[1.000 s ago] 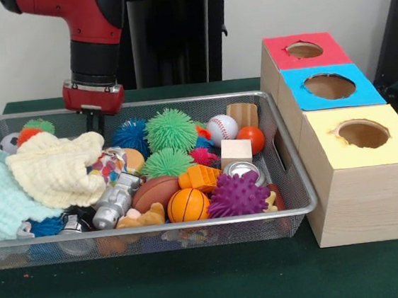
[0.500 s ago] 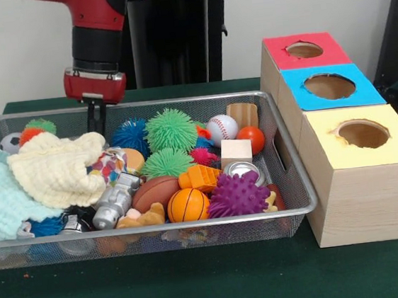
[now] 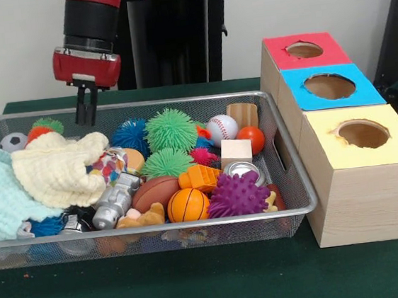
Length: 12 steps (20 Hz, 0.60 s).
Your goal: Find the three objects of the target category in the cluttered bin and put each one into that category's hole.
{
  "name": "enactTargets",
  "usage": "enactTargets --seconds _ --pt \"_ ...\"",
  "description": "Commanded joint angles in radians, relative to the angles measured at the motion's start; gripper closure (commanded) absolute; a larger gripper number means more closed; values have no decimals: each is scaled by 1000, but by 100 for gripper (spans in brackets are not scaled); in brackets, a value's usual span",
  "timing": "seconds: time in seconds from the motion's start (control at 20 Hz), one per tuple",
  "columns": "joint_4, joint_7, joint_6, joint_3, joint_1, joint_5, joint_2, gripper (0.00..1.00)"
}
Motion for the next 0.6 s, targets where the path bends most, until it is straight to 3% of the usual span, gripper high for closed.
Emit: enactTargets --seconds 0.05,0.35,0.6 --pt "19 104 79 62 3 -4 -33 100" --pt "83 119 144 93 -15 6 -74 100" --pt "63 133 97 148 -56 -11 -15 100"
